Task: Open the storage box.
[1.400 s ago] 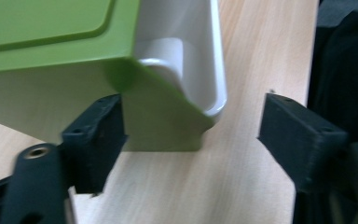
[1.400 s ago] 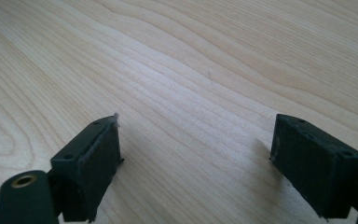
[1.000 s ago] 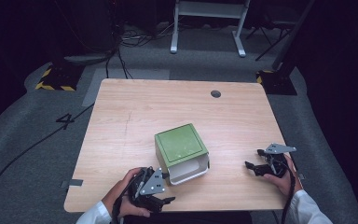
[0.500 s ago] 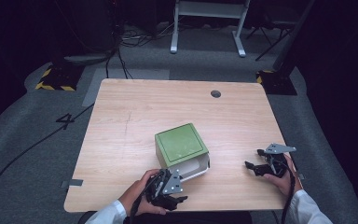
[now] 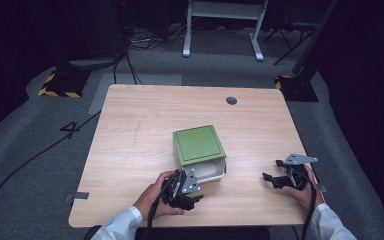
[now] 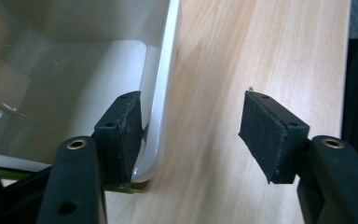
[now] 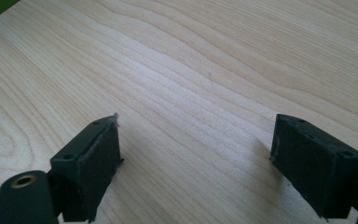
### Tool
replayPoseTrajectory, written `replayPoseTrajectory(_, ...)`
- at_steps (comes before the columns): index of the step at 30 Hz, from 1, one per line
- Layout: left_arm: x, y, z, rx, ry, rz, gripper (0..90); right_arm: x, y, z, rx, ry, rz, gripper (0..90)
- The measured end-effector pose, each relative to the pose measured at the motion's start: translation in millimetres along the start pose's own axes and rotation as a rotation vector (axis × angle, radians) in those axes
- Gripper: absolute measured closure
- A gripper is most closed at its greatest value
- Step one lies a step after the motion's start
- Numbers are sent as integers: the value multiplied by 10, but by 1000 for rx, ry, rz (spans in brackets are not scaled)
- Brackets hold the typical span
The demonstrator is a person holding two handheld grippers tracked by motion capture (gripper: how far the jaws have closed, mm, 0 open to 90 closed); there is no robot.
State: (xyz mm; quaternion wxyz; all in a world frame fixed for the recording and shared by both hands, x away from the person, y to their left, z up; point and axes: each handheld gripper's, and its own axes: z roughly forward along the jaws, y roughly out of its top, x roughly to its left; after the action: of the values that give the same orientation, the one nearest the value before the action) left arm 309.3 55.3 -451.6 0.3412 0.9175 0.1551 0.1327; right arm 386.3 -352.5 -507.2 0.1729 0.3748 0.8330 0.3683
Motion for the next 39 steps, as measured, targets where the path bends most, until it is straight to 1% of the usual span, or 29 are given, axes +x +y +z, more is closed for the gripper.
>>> replayPoseTrajectory(1, 21, 13, 19, 0, -1, -8, 401, 0, 0, 0, 0, 0, 0, 158)
replayPoseTrajectory(3, 45, 26, 37, -5, 1, -4, 420, 0, 0, 0, 0, 0, 0, 158)
replayPoseTrajectory(5, 71, 41, 64, 3, 12, -4, 440, 0, 0, 0, 0, 0, 0, 158)
replayPoseTrajectory(6, 88, 48, 81, 6, 15, -6, 437, 0, 0, 1, 0, 0, 0, 158)
replayPoseTrajectory(7, 101, 53, 99, 9, 19, -16, 429, 0, 1, 1, 0, 0, 0, 158)
replayPoseTrajectory(9, 131, 58, 135, 15, 33, -18, 421, 0, 0, 1, 0, 0, 0, 158)
replayPoseTrajectory(11, 153, 60, 143, 21, 47, -18, 467, 0, 0, 1, 0, 0, 0, 158)
replayPoseTrajectory(15, 197, 39, 119, 8, 42, -42, 580, 0, 0, 0, 0, 0, 0, 158)
replayPoseTrajectory(17, 197, 33, 109, 5, 41, -42, 629, 0, 0, 0, 0, 0, 0, 158)
replayPoseTrajectory(19, 175, 30, 96, 4, 39, -34, 658, 0, 0, 1, 0, 0, 0, 158)
replayPoseTrajectory(20, 169, 28, 91, 4, 38, -32, 711, 0, 0, 0, 0, 0, 0, 158)
replayPoseTrajectory(23, 149, 17, 75, 3, 34, -30, 718, 0, 0, 1, 0, 0, 0, 158)
replayPoseTrajectory(26, 128, 5, 54, -5, 18, -26, 730, 0, 0, 0, 0, 0, 0, 158)
replayPoseTrajectory(29, 89, -11, 29, -11, 7, -37, 729, 0, 0, 0, 0, 0, 0, 158)
replayPoseTrajectory(32, 32, -30, 4, -17, -7, -40, 728, 0, 0, 0, 0, 0, -1, 158)
replayPoseTrajectory(35, -19, -57, -23, -8, -21, -44, 718, 1, 0, 0, 0, 0, 0, 158)
replayPoseTrajectory(39, -66, -97, -50, -14, -35, -56, 713, 3, -2, -3, 1, -1, 1, 158)
